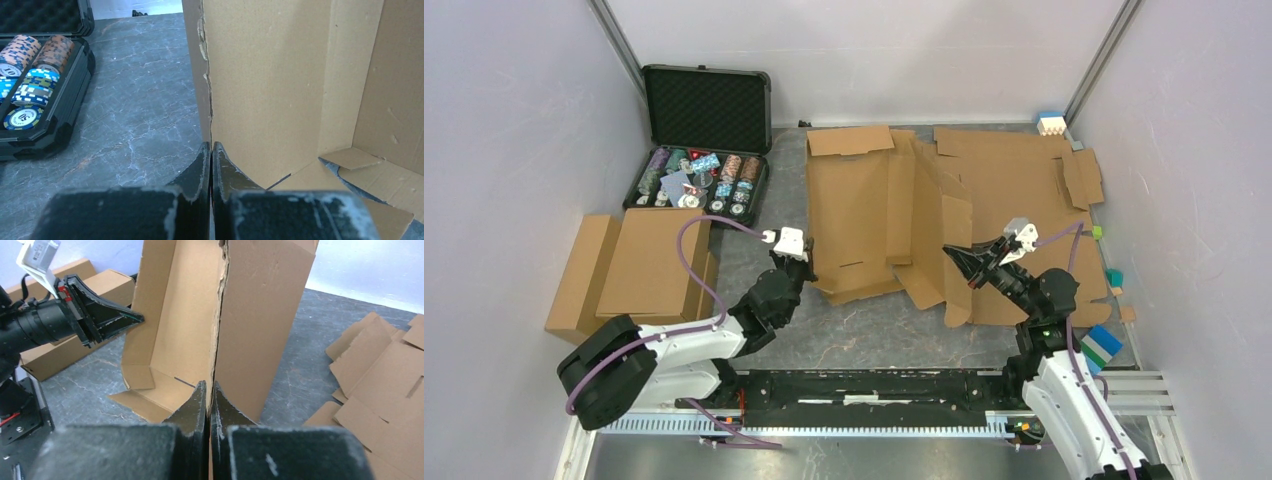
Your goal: Fold the paper box
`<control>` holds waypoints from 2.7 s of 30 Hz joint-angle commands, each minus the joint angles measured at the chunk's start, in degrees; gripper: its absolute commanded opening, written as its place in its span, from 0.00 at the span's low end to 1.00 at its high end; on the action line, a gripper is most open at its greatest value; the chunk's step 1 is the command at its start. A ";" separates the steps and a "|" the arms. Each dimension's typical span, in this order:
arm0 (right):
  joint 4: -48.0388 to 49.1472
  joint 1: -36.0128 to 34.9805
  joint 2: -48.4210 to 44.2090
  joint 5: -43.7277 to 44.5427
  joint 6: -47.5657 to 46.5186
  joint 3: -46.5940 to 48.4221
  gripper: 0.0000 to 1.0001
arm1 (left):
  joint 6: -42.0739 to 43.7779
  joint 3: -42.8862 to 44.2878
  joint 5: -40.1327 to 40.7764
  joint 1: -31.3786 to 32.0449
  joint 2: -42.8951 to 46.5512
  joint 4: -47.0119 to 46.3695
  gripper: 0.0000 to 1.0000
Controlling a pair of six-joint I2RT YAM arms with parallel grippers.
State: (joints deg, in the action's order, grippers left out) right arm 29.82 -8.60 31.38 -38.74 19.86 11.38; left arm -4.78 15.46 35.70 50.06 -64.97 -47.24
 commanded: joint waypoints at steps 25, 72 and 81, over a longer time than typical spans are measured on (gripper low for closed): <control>-8.66 -2.14 -4.12 -1.07 -7.83 -0.44 0.02 | -4.79 8.62 5.96 -5.33 -4.02 1.99 0.02; -8.95 -4.45 -0.32 -3.35 3.75 -2.52 0.00 | -15.21 5.44 6.29 -3.49 -21.20 -14.91 0.02; -15.97 -4.83 0.32 -6.16 -0.25 3.88 0.00 | -13.77 5.71 6.65 -2.98 -21.66 -15.60 0.02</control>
State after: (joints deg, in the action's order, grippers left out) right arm 22.44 -12.78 30.55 -42.06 20.69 11.18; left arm -15.66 20.78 43.35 46.41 -86.24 -60.12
